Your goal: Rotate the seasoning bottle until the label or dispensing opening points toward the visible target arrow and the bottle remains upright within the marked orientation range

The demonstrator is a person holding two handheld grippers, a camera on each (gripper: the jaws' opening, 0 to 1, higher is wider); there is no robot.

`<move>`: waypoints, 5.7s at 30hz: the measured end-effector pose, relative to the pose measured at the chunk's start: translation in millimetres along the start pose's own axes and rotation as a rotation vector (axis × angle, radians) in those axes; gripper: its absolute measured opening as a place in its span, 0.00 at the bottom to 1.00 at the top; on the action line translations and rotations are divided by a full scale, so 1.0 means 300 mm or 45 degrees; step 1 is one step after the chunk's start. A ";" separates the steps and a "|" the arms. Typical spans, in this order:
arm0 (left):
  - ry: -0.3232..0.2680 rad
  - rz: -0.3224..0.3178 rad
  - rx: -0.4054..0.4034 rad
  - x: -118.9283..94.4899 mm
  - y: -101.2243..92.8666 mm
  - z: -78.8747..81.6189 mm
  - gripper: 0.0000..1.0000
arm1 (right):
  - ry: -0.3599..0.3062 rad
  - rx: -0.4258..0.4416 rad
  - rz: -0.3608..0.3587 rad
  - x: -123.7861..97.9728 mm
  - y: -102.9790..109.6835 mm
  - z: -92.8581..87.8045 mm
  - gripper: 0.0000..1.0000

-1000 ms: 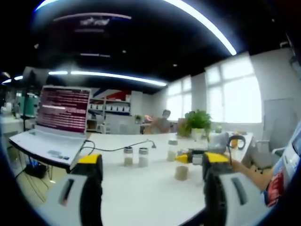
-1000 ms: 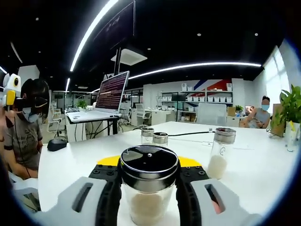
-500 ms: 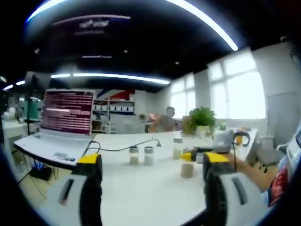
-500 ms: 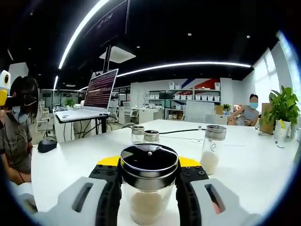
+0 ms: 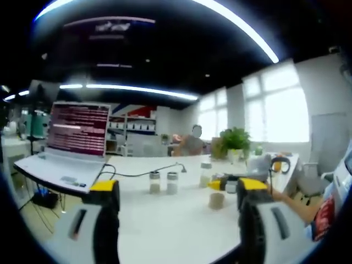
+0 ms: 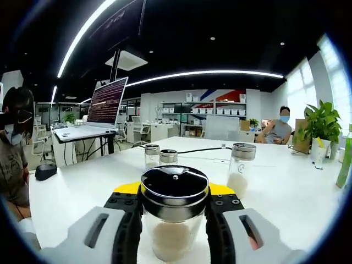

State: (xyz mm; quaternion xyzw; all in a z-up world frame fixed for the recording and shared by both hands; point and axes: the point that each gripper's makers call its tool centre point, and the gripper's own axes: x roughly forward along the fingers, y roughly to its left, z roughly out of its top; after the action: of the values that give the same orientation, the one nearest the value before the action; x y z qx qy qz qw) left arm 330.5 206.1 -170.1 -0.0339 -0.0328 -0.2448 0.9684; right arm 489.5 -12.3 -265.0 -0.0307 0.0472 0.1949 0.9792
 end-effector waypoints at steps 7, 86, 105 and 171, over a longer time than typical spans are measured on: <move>-0.010 0.042 -0.016 -0.014 0.037 0.006 0.93 | 0.014 -0.015 0.003 0.000 -0.007 -0.002 0.44; 0.021 0.000 -0.054 0.010 0.009 -0.025 0.92 | -0.024 -0.119 1.055 -0.042 0.088 0.054 0.43; 0.028 0.010 -0.058 0.005 0.013 -0.026 0.92 | -0.022 -0.087 0.849 -0.030 0.075 0.052 0.43; -0.018 0.035 -0.100 -0.040 0.048 0.002 0.90 | 0.013 0.027 0.018 0.026 -0.006 0.025 0.42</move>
State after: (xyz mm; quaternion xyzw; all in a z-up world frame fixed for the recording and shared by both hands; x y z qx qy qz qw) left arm 326.7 224.3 -171.0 -0.0742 -0.0296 -0.2323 0.9694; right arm 498.0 -10.3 -258.5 -0.0211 0.0543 0.2011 0.9778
